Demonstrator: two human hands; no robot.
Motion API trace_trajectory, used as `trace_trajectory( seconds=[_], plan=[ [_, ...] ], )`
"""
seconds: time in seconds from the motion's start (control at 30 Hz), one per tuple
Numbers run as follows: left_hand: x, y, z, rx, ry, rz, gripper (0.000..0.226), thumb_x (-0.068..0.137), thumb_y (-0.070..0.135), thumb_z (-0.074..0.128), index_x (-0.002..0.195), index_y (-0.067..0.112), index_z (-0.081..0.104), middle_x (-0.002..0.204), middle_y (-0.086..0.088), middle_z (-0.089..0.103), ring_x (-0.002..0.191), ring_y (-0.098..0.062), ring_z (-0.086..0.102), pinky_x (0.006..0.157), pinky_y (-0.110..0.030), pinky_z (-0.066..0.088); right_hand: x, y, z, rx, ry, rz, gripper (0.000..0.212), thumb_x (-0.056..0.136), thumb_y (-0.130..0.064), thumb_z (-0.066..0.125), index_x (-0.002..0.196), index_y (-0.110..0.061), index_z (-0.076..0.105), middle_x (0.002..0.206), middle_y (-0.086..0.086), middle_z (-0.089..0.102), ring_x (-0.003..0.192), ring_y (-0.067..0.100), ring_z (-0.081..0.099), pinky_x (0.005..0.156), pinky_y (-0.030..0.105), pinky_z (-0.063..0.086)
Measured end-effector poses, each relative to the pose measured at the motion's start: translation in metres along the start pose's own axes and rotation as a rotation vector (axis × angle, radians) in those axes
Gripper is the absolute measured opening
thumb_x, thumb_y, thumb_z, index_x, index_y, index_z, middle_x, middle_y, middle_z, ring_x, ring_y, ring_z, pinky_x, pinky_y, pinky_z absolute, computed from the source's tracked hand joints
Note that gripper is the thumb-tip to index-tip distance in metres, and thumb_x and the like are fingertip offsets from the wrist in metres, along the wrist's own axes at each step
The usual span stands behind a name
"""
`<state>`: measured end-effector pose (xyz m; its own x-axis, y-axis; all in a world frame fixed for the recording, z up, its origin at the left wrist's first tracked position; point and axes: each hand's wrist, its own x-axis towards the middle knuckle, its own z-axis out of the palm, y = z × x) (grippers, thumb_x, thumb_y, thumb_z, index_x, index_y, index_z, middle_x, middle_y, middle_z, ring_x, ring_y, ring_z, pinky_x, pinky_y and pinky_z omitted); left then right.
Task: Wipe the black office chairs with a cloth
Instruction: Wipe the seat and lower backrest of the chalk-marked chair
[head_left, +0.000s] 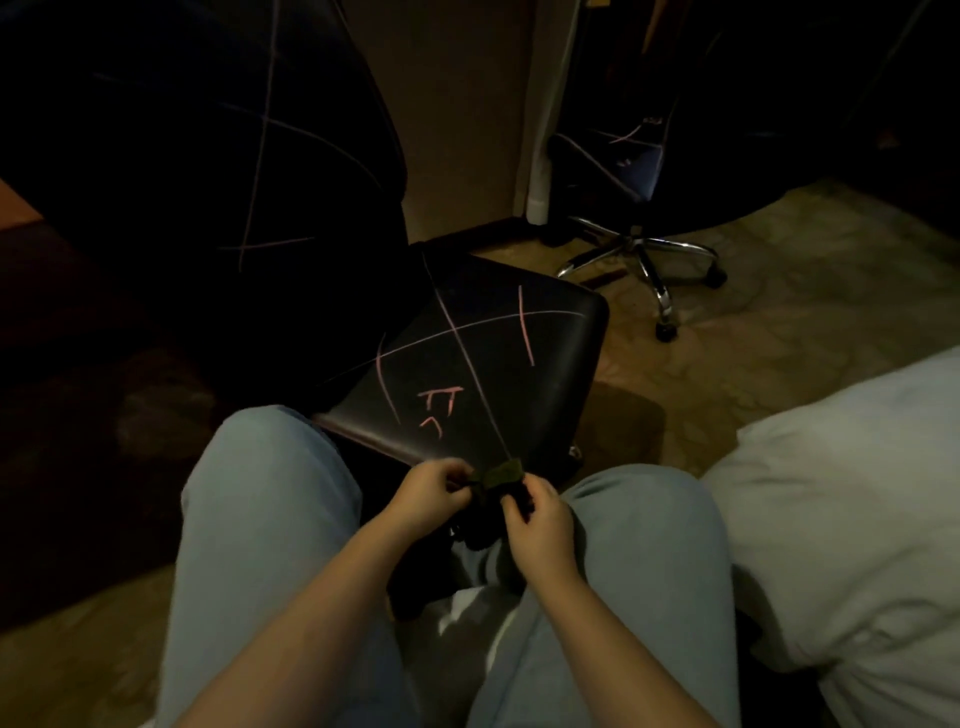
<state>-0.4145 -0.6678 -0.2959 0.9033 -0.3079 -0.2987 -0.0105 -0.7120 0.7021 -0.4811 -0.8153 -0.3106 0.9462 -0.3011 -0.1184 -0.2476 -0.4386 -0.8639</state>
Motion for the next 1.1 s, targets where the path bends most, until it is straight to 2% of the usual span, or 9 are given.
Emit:
trace_trajectory(
  seconds=[0.07,0.23,0.33,0.4,0.5,0.6,0.7,0.83,1.1],
  plan=[
    [0.000,0.010,-0.004,-0.102,-0.015,0.005,0.017,0.084,0.004,0.064,0.090,0.019,0.067,0.085,0.005,0.067,0.078,-0.007,0.063,0.063,-0.006,0.045,-0.001,0.004,-0.002,-0.080,-0.030,-0.002,0.033,0.094,-0.016,0.059,0.124,-0.004,0.060,0.117,0.008,0.061,0.107,0.023,0.058,0.090,0.029,0.046],
    [-0.023,-0.003,-0.004,-0.371,-0.011,-0.009,0.012,0.085,0.003,0.063,0.091,0.011,0.068,0.085,-0.003,0.069,0.078,-0.012,0.065,0.068,-0.020,0.053,-0.018,0.010,0.001,0.049,-0.074,0.095,0.024,0.091,-0.020,0.065,0.115,-0.016,0.061,0.101,0.003,0.065,0.095,0.021,0.061,0.078,0.027,0.051],
    [-0.040,-0.018,-0.001,-0.506,-0.048,-0.029,0.020,0.086,-0.002,0.055,0.087,0.014,0.067,0.080,-0.002,0.067,0.077,-0.013,0.063,0.073,-0.026,0.051,-0.029,0.013,0.014,0.045,-0.123,0.076,0.038,0.088,-0.019,0.069,0.124,-0.014,0.056,0.123,-0.005,0.056,0.116,0.013,0.052,0.095,0.026,0.044],
    [-0.048,-0.028,-0.003,-0.603,-0.084,-0.076,0.027,0.087,-0.006,0.048,0.085,0.014,0.066,0.073,0.000,0.063,0.070,-0.010,0.059,0.068,-0.023,0.049,-0.035,0.014,0.020,0.127,-0.205,0.102,0.044,0.086,-0.019,0.072,0.127,-0.015,0.056,0.129,-0.002,0.055,0.123,0.014,0.050,0.100,0.027,0.043],
    [-0.058,-0.045,-0.009,-0.678,-0.151,-0.101,0.029,0.088,-0.008,0.045,0.089,0.011,0.066,0.074,-0.004,0.060,0.068,-0.012,0.057,0.065,-0.021,0.049,-0.043,0.008,0.021,0.329,-0.396,0.199,0.031,0.086,-0.012,0.071,0.111,-0.024,0.059,0.113,-0.004,0.064,0.112,0.013,0.059,0.087,0.021,0.051],
    [-0.072,-0.062,-0.015,-0.656,-0.150,-0.094,0.024,0.090,-0.008,0.051,0.101,0.009,0.065,0.088,-0.007,0.067,0.078,-0.014,0.064,0.070,-0.025,0.055,-0.045,0.008,0.029,0.307,-0.472,0.256,0.031,0.086,-0.008,0.070,0.113,-0.017,0.058,0.111,0.000,0.064,0.104,0.013,0.062,0.076,0.020,0.054],
    [-0.076,-0.076,-0.018,-0.499,-0.049,-0.118,0.025,0.090,-0.005,0.055,0.106,0.013,0.061,0.105,-0.011,0.067,0.089,-0.017,0.067,0.080,-0.026,0.056,-0.043,0.011,0.045,0.127,-0.361,0.222,0.034,0.081,-0.010,0.074,0.110,-0.013,0.057,0.107,0.003,0.064,0.105,0.021,0.062,0.087,0.034,0.055],
    [-0.071,-0.079,-0.011,-0.152,0.145,-0.080,0.026,0.089,0.002,0.056,0.109,0.017,0.062,0.102,0.001,0.067,0.097,-0.013,0.062,0.083,-0.022,0.046,-0.041,0.009,0.050,0.038,-0.236,0.265,0.024,0.081,-0.010,0.072,0.095,-0.016,0.054,0.089,-0.001,0.060,0.086,0.017,0.060,0.066,0.023,0.049],
    [-0.061,-0.045,0.018,0.013,0.225,-0.004,0.031,0.089,0.006,0.054,0.119,0.011,0.062,0.117,-0.005,0.065,0.110,-0.021,0.060,0.087,-0.023,0.041,-0.032,0.025,0.029,-0.010,-0.005,0.448,0.015,0.085,-0.010,0.065,0.097,-0.013,0.057,0.102,0.012,0.062,0.095,0.032,0.059,0.085,0.044,0.054]
  ],
)
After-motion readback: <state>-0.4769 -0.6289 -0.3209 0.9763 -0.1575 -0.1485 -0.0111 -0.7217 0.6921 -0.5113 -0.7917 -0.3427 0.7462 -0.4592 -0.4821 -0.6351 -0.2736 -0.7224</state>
